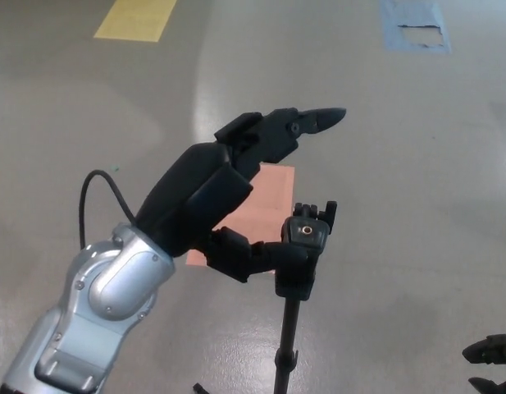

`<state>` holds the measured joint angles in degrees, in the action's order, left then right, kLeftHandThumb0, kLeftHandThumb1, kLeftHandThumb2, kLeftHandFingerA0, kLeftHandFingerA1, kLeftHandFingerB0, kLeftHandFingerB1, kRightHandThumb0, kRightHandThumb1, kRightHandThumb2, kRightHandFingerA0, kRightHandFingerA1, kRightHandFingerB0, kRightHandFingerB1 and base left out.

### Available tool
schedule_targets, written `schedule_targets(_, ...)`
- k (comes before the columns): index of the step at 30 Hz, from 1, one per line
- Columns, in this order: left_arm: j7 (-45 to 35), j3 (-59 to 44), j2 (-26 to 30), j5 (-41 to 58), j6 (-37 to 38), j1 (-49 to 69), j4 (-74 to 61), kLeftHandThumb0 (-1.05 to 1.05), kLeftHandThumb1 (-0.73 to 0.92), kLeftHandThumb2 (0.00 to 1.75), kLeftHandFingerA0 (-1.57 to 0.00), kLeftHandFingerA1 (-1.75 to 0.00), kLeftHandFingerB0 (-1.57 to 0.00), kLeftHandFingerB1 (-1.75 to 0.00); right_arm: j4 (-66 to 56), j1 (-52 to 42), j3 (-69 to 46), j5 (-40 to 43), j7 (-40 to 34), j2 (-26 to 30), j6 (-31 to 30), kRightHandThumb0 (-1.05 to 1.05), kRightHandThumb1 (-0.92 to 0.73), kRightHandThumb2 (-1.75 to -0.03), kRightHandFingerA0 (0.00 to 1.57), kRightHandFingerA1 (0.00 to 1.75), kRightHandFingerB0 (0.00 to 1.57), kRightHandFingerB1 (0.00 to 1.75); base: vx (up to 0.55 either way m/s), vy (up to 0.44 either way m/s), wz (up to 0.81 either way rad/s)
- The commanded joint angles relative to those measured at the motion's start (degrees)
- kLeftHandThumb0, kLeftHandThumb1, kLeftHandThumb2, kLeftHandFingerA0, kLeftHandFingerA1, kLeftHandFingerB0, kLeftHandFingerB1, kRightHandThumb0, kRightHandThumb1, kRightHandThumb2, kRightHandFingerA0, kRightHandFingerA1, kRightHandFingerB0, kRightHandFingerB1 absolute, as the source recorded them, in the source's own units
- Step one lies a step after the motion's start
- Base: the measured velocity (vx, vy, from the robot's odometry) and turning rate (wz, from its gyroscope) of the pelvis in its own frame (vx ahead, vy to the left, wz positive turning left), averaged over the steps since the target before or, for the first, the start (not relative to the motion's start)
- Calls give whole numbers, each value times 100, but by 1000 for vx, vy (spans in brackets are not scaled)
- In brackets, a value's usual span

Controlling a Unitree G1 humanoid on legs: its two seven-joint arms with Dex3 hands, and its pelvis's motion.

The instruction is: The robot uses its left hand to grab the top of a phone stand kept on the floor and rotates it anti-clockwise

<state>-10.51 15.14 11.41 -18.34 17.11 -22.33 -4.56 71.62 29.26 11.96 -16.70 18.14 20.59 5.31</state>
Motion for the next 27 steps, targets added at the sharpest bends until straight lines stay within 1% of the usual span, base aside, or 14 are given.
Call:
schedule_targets(1, 191, 14, -82, -178, 109, -85, 151, -60, 40, 67, -15, -38, -10, -35, 32, 46, 11, -56, 11, 104, 33, -39, -83, -65, 35, 39, 21, 31, 0, 0, 0)
schedule_targets(2, 198, 15, -105, -187, 88, -89, 168, -60, 40, 67, -15, -38, -10, -35, 28, 45, 2, -49, 17, 107, 39, -39, -83, -65, 35, 39, 21, 31, 0, 0, 0)
schedule_targets(3, 186, 16, -109, -185, 64, -90, 167, -31, 25, 84, 0, -48, 0, -47, 28, 47, 2, -53, 12, 107, 36, -39, -82, -65, 34, 39, 22, 31, 0, 0, 0)
schedule_targets(10, 129, 25, -129, -169, 28, -56, 116, -31, 25, 84, 0, -49, 0, -48, 26, 50, 4, -76, -5, 108, 56, -39, -83, -65, 36, 40, 22, 31, 0, 0, 0)
schedule_targets(11, 115, 32, -132, -149, 49, -40, 115, -31, 25, 84, 0, -49, 0, -48, 23, 48, -7, -66, 19, 111, 64, -38, -83, -65, 32, 38, 21, 31, 0, 0, 0)
schedule_targets(15, 68, 39, -127, -107, 58, -16, 89, -32, 25, 84, 0, -49, 0, -48, 32, 60, -24, -56, 38, 104, 47, -39, -83, -65, 31, 38, 22, 31, 0, 0, 0)
schedule_targets(16, 25, 43, -134, -39, 69, 3, 58, -62, 40, 69, -9, -39, -6, -29, 33, 62, -48, -34, 51, 107, 39, -38, -83, -65, 31, 38, 21, 31, 0, 0, 0)
schedule_targets(17, 13, 44, -136, -21, 72, 9, 50, -62, 40, 69, -9, -39, -6, -29, 33, 62, -56, -29, 55, 108, 37, -38, -83, -65, 31, 38, 21, 31, 0, 0, 0)
schedule_targets(18, -39, 50, -123, 28, 73, 25, 6, -63, 41, 68, -9, -39, -3, -23, 22, 64, -54, -32, 68, 114, 54, -38, -83, -65, 30, 38, 21, 31, 0, 0, 0)
schedule_targets(19, -53, 52, -119, 39, 72, 29, -6, -63, 41, 68, -9, -39, -3, -23, 19, 64, -53, -35, 72, 115, 59, -38, -83, -65, 30, 38, 21, 31, 0, 0, 0)
schedule_targets(20, -90, 61, -104, 53, 61, 46, -70, -59, 38, 73, -4, -40, -2, -22, 15, 64, -49, -42, 68, 115, 63, -39, -82, -65, 31, 38, 21, 31, 0, 0, 0)
schedule_targets(21, -113, 66, -94, 59, 52, 58, -114, -59, 38, 73, -4, -40, -2, -22, 13, 65, -46, -47, 65, 115, 65, -39, -82, -65, 31, 38, 21, 31, 0, 0, 0)
schedule_targets(22, -162, 92, -55, 38, 60, 82, -208, -59, 37, 74, -8, -33, 0, -21, 9, 72, -37, -61, 56, 112, 42, -39, -83, -65, 35, 40, 22, 31, 0, 0, 0)
schedule_targets(27, -367, 195, 49, 37, 40, 160, -492, -64, 41, 75, -8, -28, 0, -16, 12, 80, -48, -58, 62, 111, -8, -39, -83, -65, 35, 40, 22, 31, 0, 0, 0)
